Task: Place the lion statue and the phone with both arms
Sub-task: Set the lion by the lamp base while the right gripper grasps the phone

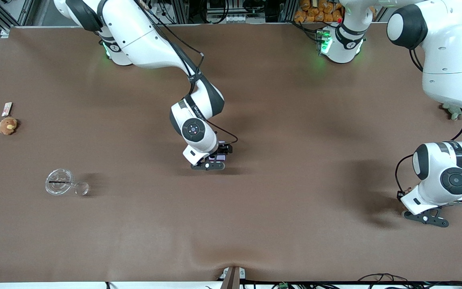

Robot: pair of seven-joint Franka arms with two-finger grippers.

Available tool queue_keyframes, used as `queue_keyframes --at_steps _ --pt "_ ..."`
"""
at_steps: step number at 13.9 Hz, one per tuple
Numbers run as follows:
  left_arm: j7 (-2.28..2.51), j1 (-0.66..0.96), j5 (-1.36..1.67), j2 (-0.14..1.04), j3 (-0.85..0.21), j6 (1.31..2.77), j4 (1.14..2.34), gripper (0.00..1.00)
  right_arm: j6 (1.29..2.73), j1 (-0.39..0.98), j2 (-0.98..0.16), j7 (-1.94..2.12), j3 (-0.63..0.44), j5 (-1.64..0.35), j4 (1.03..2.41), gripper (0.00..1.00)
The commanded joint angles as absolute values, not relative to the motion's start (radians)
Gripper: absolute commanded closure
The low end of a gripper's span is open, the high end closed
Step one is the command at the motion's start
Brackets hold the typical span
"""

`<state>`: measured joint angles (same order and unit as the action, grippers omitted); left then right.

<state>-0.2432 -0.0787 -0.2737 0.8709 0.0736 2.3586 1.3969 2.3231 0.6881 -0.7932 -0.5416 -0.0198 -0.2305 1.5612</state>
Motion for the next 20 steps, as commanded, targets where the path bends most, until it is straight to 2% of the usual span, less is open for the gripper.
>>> queue_keyframes --at_steps 1,2,5,7,8,12,15,20 --pt "-0.258 -0.084 -0.284 0.89 0.071 2.37 1.374 0.0 2.335 0.706 -0.79 -0.575 -0.028 -0.184 1.569 0.15" --pt "-0.258 -0.084 -0.284 0.89 0.071 2.37 1.374 0.0 2.333 0.707 -0.788 -0.578 -0.028 -0.18 1.569 0.26" --pt "-0.256 -0.084 -0.284 0.888 0.071 2.372 1.374 0.0 2.332 0.719 -0.79 -0.578 -0.029 -0.176 1.571 0.5" --pt "-0.256 -0.084 -0.282 0.887 0.072 2.372 1.376 0.0 2.326 0.719 -0.787 -0.575 -0.029 -0.176 1.565 0.95" --pt "-0.256 -0.084 -0.281 0.882 0.071 2.37 1.376 0.0 2.315 0.716 -0.784 -0.578 -0.031 -0.176 1.559 1.0" --pt "-0.247 -0.087 -0.281 0.858 0.069 2.367 1.376 0.0 2.133 0.674 -0.77 -0.594 -0.032 -0.179 1.471 1.0" --pt "-0.236 -0.081 -0.279 0.824 0.063 2.324 1.381 0.0 2.128 0.618 -0.752 -0.595 -0.035 -0.179 1.468 1.0" --pt "-0.229 -0.077 -0.279 0.756 0.054 2.205 1.382 0.0 2.111 0.442 -0.709 -0.552 -0.046 -0.178 1.471 1.0"
